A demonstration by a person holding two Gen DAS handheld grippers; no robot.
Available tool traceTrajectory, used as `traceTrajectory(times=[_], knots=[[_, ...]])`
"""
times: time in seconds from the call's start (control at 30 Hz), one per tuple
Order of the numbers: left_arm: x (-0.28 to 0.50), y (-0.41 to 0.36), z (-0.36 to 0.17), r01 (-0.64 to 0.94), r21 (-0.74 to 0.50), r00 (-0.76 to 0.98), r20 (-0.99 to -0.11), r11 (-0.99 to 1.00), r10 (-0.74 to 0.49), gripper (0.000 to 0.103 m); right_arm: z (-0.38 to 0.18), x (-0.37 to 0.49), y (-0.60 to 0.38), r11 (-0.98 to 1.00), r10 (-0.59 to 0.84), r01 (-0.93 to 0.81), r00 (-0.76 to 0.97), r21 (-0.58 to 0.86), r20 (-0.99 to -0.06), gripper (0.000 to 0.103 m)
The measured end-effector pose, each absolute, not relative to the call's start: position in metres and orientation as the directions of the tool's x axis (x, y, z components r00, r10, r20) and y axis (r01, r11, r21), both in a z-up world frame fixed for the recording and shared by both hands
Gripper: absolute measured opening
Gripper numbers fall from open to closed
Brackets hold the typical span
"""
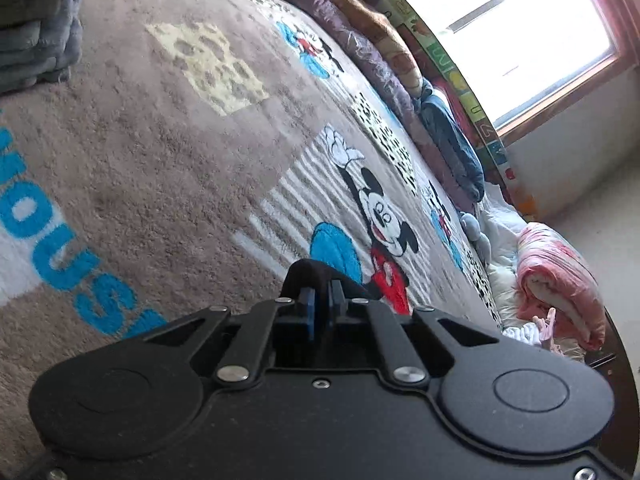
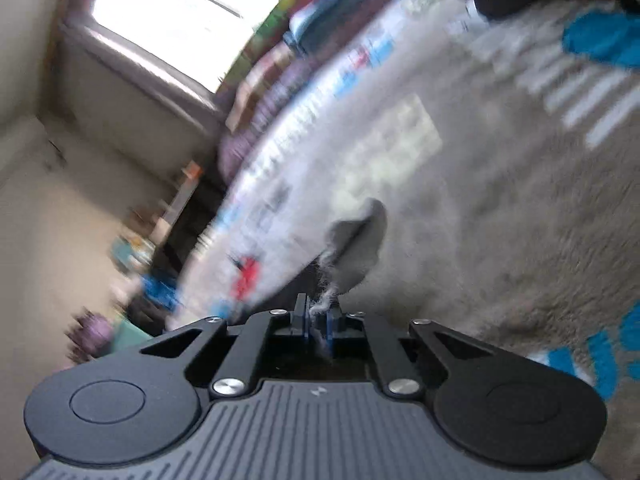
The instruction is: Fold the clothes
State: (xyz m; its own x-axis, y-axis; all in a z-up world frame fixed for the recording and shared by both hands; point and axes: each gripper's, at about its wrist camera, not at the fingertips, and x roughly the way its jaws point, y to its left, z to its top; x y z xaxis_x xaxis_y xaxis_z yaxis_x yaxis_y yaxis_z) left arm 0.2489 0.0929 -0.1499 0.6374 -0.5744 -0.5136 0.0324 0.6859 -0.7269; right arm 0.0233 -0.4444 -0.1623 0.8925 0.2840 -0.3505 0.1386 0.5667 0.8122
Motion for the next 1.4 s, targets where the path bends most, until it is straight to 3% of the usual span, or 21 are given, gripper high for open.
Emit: traceTrajectory(times=[0.1, 0.2, 0.3, 0.4, 0.47, 0.5, 0.57, 0.7, 0.77, 0.87, 0.93, 1.0, 1.07, 1.1, 1.13, 1.17, 1.2, 1.23, 1.3, 1.33, 1.4], knots=[[0.26, 0.086, -0.165, -0.022, -0.699, 0.591, -0.586, 0.715, -0.555, 0.003, -0.167, 0.018, -0.453, 0.614, 0.249, 0.18, 0.88, 0.769, -0.405, 0.009], [0.263, 0.086, -0.164, -0.017, -0.702, 0.578, -0.588, 0.712, -0.566, 0.006, -0.194, 0.024, -0.459, 0.64, 0.27, 0.239, 0.82, 0.731, -0.504, 0.009], [0.262, 0.083, -0.152, 0.017, -0.658, 0.597, -0.597, 0.752, -0.536, 0.008, -0.19, 0.018, -0.46, 0.652, 0.269, 0.228, 0.823, 0.723, -0.501, 0.021], [0.264, 0.078, -0.151, 0.045, -0.635, 0.592, -0.605, 0.771, -0.532, 0.011, -0.182, 0.019, -0.463, 0.663, 0.275, 0.202, 0.83, 0.721, -0.485, 0.045], [0.263, 0.071, -0.151, 0.085, -0.588, 0.61, -0.608, 0.805, -0.509, 0.008, -0.182, 0.027, -0.466, 0.664, 0.275, 0.209, 0.824, 0.718, -0.495, 0.048], [0.262, 0.071, -0.151, 0.088, -0.574, 0.622, -0.607, 0.814, -0.495, 0.006, -0.183, 0.032, -0.465, 0.675, 0.281, 0.202, 0.819, 0.71, -0.5, 0.047], [0.258, 0.074, -0.147, 0.098, -0.585, 0.646, -0.578, 0.805, -0.498, 0.004, -0.184, 0.044, -0.458, 0.715, 0.296, 0.17, 0.806, 0.678, -0.513, 0.011], [0.262, 0.066, -0.155, 0.101, -0.517, 0.629, -0.629, 0.85, -0.457, 0.006, -0.165, 0.042, -0.46, 0.763, 0.198, 0.162, 0.863, 0.626, -0.464, 0.007], [0.26, 0.068, -0.153, 0.108, -0.512, 0.635, -0.625, 0.852, -0.455, 0.008, -0.167, 0.051, -0.462, 0.793, 0.185, 0.182, 0.838, 0.582, -0.514, 0.007], [0.253, 0.072, -0.143, 0.123, -0.487, 0.666, -0.606, 0.865, -0.435, 0.01, -0.174, 0.058, -0.465, 0.782, 0.224, 0.2, 0.794, 0.59, -0.566, 0.021], [0.248, 0.074, -0.136, 0.133, -0.48, 0.679, -0.593, 0.867, -0.433, 0.018, -0.169, 0.051, -0.47, 0.771, 0.221, 0.182, 0.822, 0.61, -0.525, 0.056], [0.246, 0.071, -0.136, 0.153, -0.489, 0.668, -0.59, 0.859, -0.454, 0.029, -0.168, 0.048, -0.479, 0.755, 0.215, 0.183, 0.838, 0.63, -0.501, 0.064], [0.246, 0.064, -0.141, 0.168, -0.487, 0.646, -0.602, 0.857, -0.469, 0.034, -0.173, 0.054, -0.486, 0.742, 0.213, 0.202, 0.833, 0.639, -0.511, 0.064], [0.248, 0.06, -0.147, 0.167, -0.482, 0.632, -0.617, 0.86, -0.469, 0.029, -0.176, 0.059, -0.487, 0.741, 0.214, 0.208, 0.828, 0.639, -0.518, 0.063], [0.249, 0.056, -0.154, 0.157, -0.468, 0.632, -0.628, 0.87, -0.453, 0.004, -0.179, 0.065, -0.486, 0.745, 0.219, 0.205, 0.824, 0.635, -0.523, 0.059], [0.249, 0.055, -0.156, 0.14, -0.448, 0.642, -0.638, 0.883, -0.426, 0.004, -0.181, 0.07, -0.483, 0.751, 0.224, 0.197, 0.822, 0.631, -0.523, 0.053], [0.248, 0.059, -0.156, 0.131, -0.475, 0.648, -0.624, 0.87, -0.438, 0.003, -0.183, 0.075, -0.48, 0.756, 0.23, 0.19, 0.82, 0.627, -0.525, 0.021], [0.247, 0.065, -0.154, 0.116, -0.513, 0.651, -0.607, 0.85, -0.455, 0.003, -0.182, 0.082, -0.477, 0.761, 0.234, 0.185, 0.816, 0.622, -0.528, 0.008], [0.247, 0.068, -0.152, 0.114, -0.503, 0.653, -0.612, 0.857, -0.446, 0.005, -0.172, 0.084, -0.471, 0.776, 0.222, 0.155, 0.84, 0.611, -0.495, 0.008], [0.25, 0.065, -0.156, 0.098, -0.473, 0.641, -0.643, 0.876, -0.419, 0.011, -0.168, 0.086, -0.469, 0.787, 0.21, 0.153, 0.845, 0.598, -0.492, 0.008], [0.251, 0.064, -0.162, 0.085, -0.461, 0.637, -0.657, 0.883, -0.404, 0.015, -0.173, 0.095, -0.466, 0.817, 0.187, 0.193, 0.803, 0.543, -0.566, 0.014]])
